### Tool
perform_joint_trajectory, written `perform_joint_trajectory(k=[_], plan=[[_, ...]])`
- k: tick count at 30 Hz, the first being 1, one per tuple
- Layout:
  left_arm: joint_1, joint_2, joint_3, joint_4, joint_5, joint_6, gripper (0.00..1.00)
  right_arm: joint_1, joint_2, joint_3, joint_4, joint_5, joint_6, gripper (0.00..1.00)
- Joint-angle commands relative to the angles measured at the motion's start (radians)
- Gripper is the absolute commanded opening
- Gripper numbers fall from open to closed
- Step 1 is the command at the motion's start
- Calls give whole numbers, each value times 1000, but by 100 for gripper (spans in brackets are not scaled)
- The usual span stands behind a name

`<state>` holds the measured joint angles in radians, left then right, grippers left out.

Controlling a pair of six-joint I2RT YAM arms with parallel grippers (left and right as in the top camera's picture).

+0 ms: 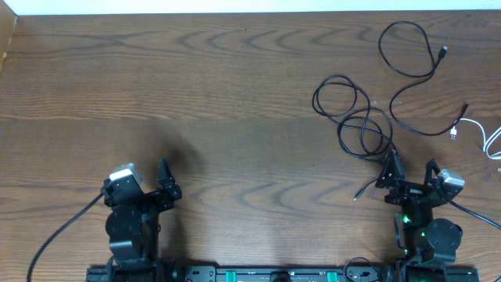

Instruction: Untangle cables

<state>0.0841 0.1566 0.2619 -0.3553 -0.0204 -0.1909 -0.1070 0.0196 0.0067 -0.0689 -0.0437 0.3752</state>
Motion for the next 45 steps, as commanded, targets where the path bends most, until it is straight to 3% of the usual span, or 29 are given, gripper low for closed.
perform_joint_trajectory(k=[1, 6, 14, 29, 45], plan=[[5, -63, -52, 18, 13, -13, 92, 10, 2, -1, -6, 11, 6, 99], [5, -114, -122, 65, 13, -13, 92, 10, 2, -1, -6, 11, 6, 99], [4, -155, -260, 318, 14, -13, 92, 10, 2, -1, -6, 11, 6, 99], [4, -155, -258, 282, 14, 138, 92, 10, 2, -1, -6, 11, 6, 99], [-14, -152, -258, 282, 21, 134, 92, 10, 2, -1, -6, 11, 6, 99]])
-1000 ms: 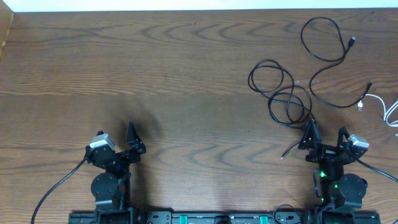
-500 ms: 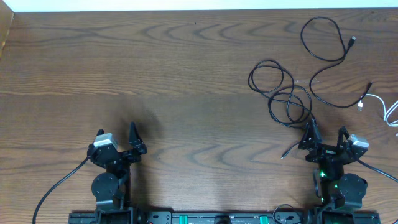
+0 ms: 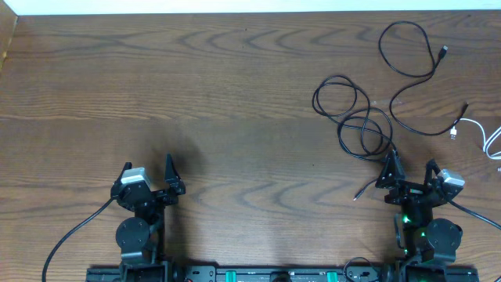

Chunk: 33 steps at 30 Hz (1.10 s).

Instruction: Untangle cables

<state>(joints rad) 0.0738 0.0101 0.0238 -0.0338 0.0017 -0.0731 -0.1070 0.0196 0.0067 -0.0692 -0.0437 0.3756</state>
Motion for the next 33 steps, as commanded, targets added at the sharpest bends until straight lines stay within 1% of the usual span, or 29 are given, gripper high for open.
perform_joint_trajectory(k=[1, 21, 24, 28, 33], plan=[[-4, -5, -20, -39, -2, 16, 92, 10, 2, -1, -5, 11, 5, 99], [-4, -5, -20, -39, -2, 16, 92, 10, 2, -1, -6, 13, 5, 99], [-4, -5, -20, -39, -2, 16, 92, 28, 2, -1, -6, 17, 4, 99], [-4, -5, -20, -39, -2, 16, 92, 55, 2, -1, -6, 18, -70, 99], [-4, -5, -20, -39, -2, 16, 92, 67, 2, -1, -6, 7, -266, 99]])
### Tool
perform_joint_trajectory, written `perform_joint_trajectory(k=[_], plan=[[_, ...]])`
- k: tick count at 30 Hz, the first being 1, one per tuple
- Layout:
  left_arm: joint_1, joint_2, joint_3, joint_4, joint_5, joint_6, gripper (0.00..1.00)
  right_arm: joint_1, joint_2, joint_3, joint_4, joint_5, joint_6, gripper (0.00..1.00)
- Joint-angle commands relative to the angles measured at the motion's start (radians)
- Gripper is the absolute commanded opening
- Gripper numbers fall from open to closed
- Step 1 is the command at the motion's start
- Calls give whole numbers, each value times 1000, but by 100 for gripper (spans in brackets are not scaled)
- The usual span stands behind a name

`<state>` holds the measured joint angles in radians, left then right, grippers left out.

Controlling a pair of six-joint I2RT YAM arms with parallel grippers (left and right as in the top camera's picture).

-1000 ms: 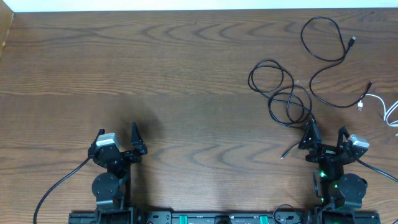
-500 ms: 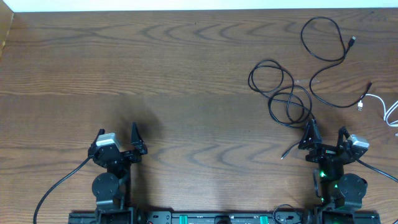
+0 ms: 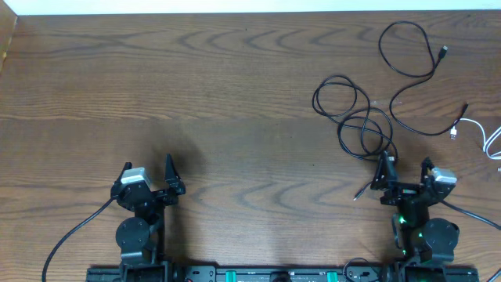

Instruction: Untangle cables

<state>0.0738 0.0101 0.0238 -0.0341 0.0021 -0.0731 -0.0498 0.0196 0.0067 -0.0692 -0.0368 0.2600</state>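
Black cables lie at the right of the table in the overhead view. One forms tangled loops [image 3: 354,117] with a loose plug end [image 3: 359,191] near the front. Another black cable [image 3: 415,55] loops at the back right and ends in a plug [image 3: 445,53]. A white cable [image 3: 481,135] enters from the right edge. My right gripper [image 3: 405,174] stands open just in front of the tangled loops, nothing between its fingers. My left gripper [image 3: 147,174] stands open at the front left, far from the cables.
The brown wooden table [image 3: 196,94] spans the view. A black rail [image 3: 258,274] runs along the front edge between the two arm bases. A black lead [image 3: 74,235] trails from the left arm toward the front left corner.
My right gripper has shifted slightly to the left and toward the tangled loops. The left arm and the cables have not moved.
At first my left gripper sat turned a little to the left at the front left. Then it stood straighter and slightly to the right. The right gripper stayed in front of the loops and has now edged toward them. The cables lie as before.
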Motion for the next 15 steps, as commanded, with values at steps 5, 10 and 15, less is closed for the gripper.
perform_joint_trajectory(k=[5, 10, 15], plan=[[-4, -5, -20, -39, -2, 16, 92, 20, 2, -1, -6, 0, -316, 99], [-4, -5, -20, -39, -2, 16, 92, 27, 2, -1, -5, 0, -359, 99], [-4, -5, -20, -39, -2, 17, 92, 27, 2, -1, -5, 2, -359, 99]])
